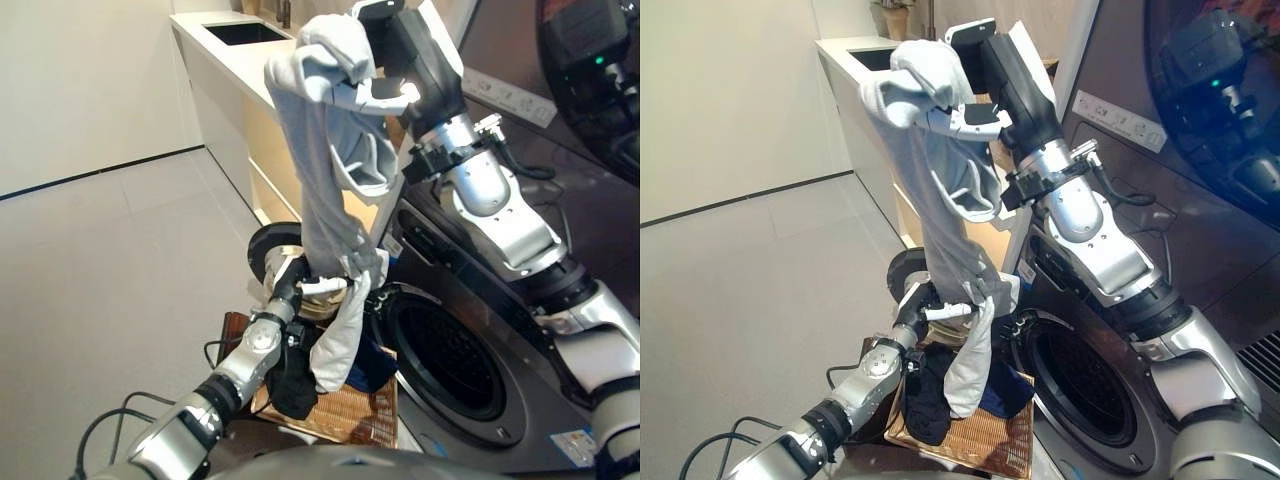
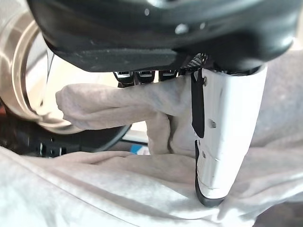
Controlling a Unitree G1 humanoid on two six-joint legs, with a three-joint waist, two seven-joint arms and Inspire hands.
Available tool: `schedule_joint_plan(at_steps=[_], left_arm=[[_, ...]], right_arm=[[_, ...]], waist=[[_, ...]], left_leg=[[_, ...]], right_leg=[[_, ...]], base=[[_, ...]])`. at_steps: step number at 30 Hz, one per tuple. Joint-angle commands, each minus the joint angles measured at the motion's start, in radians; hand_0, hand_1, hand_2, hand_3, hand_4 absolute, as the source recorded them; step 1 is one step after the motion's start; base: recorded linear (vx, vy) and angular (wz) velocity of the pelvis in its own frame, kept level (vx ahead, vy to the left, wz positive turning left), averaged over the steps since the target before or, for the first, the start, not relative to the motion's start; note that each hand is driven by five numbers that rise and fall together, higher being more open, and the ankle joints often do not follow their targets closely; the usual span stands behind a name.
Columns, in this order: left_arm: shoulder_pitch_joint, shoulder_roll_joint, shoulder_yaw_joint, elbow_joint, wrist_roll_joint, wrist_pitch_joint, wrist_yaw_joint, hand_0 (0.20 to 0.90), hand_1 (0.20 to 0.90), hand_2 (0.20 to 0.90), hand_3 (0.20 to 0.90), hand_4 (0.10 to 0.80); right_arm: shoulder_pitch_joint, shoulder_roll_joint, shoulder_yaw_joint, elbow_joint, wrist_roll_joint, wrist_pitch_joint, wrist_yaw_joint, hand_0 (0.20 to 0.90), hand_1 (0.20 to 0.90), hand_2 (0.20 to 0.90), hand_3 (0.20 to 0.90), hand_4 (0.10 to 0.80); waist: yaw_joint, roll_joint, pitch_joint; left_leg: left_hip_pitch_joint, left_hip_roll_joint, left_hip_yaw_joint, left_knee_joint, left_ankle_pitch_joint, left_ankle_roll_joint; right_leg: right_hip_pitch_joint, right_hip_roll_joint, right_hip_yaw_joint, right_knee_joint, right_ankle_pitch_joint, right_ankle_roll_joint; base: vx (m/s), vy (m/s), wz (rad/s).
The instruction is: Pick up the clothes and place them into the washing machine
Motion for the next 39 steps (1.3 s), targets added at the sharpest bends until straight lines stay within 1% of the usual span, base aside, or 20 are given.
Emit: schedule_joint_plan(at_steps=[1, 5, 8, 10, 11, 12, 13, 20, 27, 32, 36, 37, 39], left_arm=[[-0.171, -0.035, -0.051, -0.052, -0.056, -0.075, -0.069, 0.9, 0.9, 0.9, 0.9, 0.8], [-0.173, -0.038, -0.054, -0.051, -0.093, -0.067, -0.093, 0.9, 0.9, 0.9, 0.9, 0.8], [-0.176, -0.053, -0.052, -0.042, -0.152, -0.06, -0.119, 0.9, 0.9, 0.9, 0.9, 0.8], [-0.177, -0.055, -0.052, -0.04, -0.156, -0.06, -0.122, 0.9, 0.9, 0.9, 0.9, 0.8], [-0.179, -0.058, -0.05, -0.04, -0.167, -0.061, -0.127, 0.815, 0.815, 0.815, 0.815, 0.739], [-0.183, -0.057, -0.051, -0.042, -0.171, -0.06, -0.128, 0.562, 0.562, 0.562, 0.562, 0.559], [-0.195, -0.057, -0.054, -0.039, -0.162, -0.061, -0.129, 0.2, 0.2, 0.2, 0.2, 0.3], [-0.2, -0.049, -0.05, -0.038, -0.144, -0.065, -0.128, 0.2, 0.2, 0.2, 0.2, 0.3], [-0.197, -0.038, -0.023, -0.027, -0.126, -0.071, -0.114, 0.2, 0.2, 0.2, 0.2, 0.3], [-0.186, -0.009, 0.008, -0.012, -0.081, -0.074, -0.101, 0.2, 0.2, 0.2, 0.2, 0.3], [-0.176, 0.029, 0.063, -0.01, -0.052, -0.079, -0.077, 0.2, 0.2, 0.2, 0.2, 0.3], [-0.176, 0.029, 0.063, -0.01, -0.052, -0.079, -0.077, 0.2, 0.2, 0.2, 0.2, 0.3], [-0.181, 0.066, 0.1, -0.013, -0.001, -0.082, -0.05, 0.2, 0.2, 0.2, 0.2, 0.3]], right_arm=[[-0.193, 0.017, -0.055, 0.018, 0.068, -0.117, -0.031, 0.2, 0.2, 0.2, 0.2, 0.3], [-0.198, 0.023, -0.051, 0.026, 0.076, -0.115, -0.025, 0.2, 0.2, 0.2, 0.2, 0.3], [-0.203, 0.025, -0.042, 0.029, 0.088, -0.111, -0.014, 0.2, 0.2, 0.2, 0.2, 0.3], [-0.203, 0.024, -0.041, 0.031, 0.09, -0.11, -0.013, 0.2, 0.2, 0.2, 0.2, 0.3], [-0.204, 0.024, -0.039, 0.034, 0.095, -0.109, -0.011, 0.2, 0.2, 0.2, 0.2, 0.3], [-0.205, 0.024, -0.037, 0.035, 0.098, -0.11, -0.01, 0.2, 0.2, 0.2, 0.2, 0.3], [-0.207, 0.026, -0.033, 0.043, 0.103, -0.109, -0.007, 0.2, 0.2, 0.2, 0.2, 0.3], [-0.197, 0.017, -0.038, 0.041, 0.109, -0.112, 0.0, 0.2, 0.2, 0.2, 0.2, 0.3], [-0.165, 0.015, -0.063, 0.033, 0.114, -0.116, 0.009, 0.2, 0.2, 0.2, 0.2, 0.3], [-0.138, 0.006, -0.094, 0.024, 0.117, -0.12, 0.013, 0.2, 0.2, 0.2, 0.2, 0.3], [-0.09, -0.005, -0.152, 0.009, 0.129, -0.134, 0.01, 0.2, 0.2, 0.2, 0.2, 0.3], [-0.09, -0.005, -0.152, 0.008, 0.129, -0.134, 0.01, 0.2, 0.2, 0.2, 0.2, 0.3], [-0.037, -0.008, -0.202, -0.012, 0.138, -0.144, 0.013, 0.2, 0.2, 0.2, 0.2, 0.3]], waist=[[0.03, -0.053, -0.111], [0.029, -0.054, -0.11], [0.027, -0.055, -0.106], [0.027, -0.055, -0.105], [0.026, -0.055, -0.103], [0.027, -0.056, -0.102], [0.025, -0.056, -0.098], [0.026, -0.056, -0.095], [0.028, -0.05, -0.095], [0.029, -0.045, -0.094], [0.033, -0.041, -0.091], [0.033, -0.042, -0.091], [0.035, -0.038, -0.091]], left_leg=[[-0.009, 0.014, -0.004, 0.037, -0.075, -0.066], [-0.009, 0.014, -0.003, 0.038, -0.076, -0.065], [-0.011, 0.013, -0.003, 0.04, -0.077, -0.065], [-0.013, 0.013, -0.003, 0.041, -0.077, -0.065], [-0.013, 0.013, -0.002, 0.043, -0.078, -0.065], [-0.013, 0.013, -0.001, 0.044, -0.078, -0.065], [-0.015, 0.013, 0.0, 0.046, -0.079, -0.064], [-0.016, 0.011, -0.001, 0.047, -0.082, -0.063], [-0.015, 0.008, 0.001, 0.048, -0.085, -0.062], [-0.015, 0.007, 0.002, 0.049, -0.087, -0.061], [-0.012, 0.008, 0.001, 0.051, -0.089, -0.061], [-0.012, 0.008, 0.001, 0.051, -0.089, -0.061], [-0.01, 0.008, 0.0, 0.051, -0.092, -0.061]], right_leg=[[-0.006, -0.018, -0.017, 0.026, -0.044, 0.027], [-0.007, -0.018, -0.015, 0.026, -0.044, 0.027], [-0.009, -0.018, -0.013, 0.026, -0.043, 0.027], [-0.01, -0.018, -0.014, 0.026, -0.043, 0.027], [-0.011, -0.019, -0.013, 0.027, -0.043, 0.027], [-0.012, -0.019, -0.013, 0.027, -0.043, 0.027], [-0.013, -0.019, -0.012, 0.029, -0.044, 0.026], [-0.012, -0.019, -0.01, 0.03, -0.044, 0.028], [-0.01, -0.022, -0.012, 0.03, -0.046, 0.029], [-0.011, -0.022, -0.01, 0.031, -0.047, 0.03], [-0.008, -0.023, -0.011, 0.03, -0.05, 0.031], [-0.007, -0.023, -0.011, 0.03, -0.05, 0.031], [-0.006, -0.023, -0.013, 0.031, -0.052, 0.031]], base=[[0.0, 0.0, 0.0], [0.0, 0.0, 0.0], [0.0, 0.0, 0.0], [0.0, 0.0, 0.0], [0.0, 0.0, 0.0], [0.014, 0.007, -0.03], [0.0, 0.0, 0.0], [0.0, 0.0, 0.0], [0.0, 0.0, 0.0], [0.0, 0.0, 0.0], [0.0, 0.0, 0.0], [0.0, 0.0, 0.0], [0.0, 0.0, 0.0]])
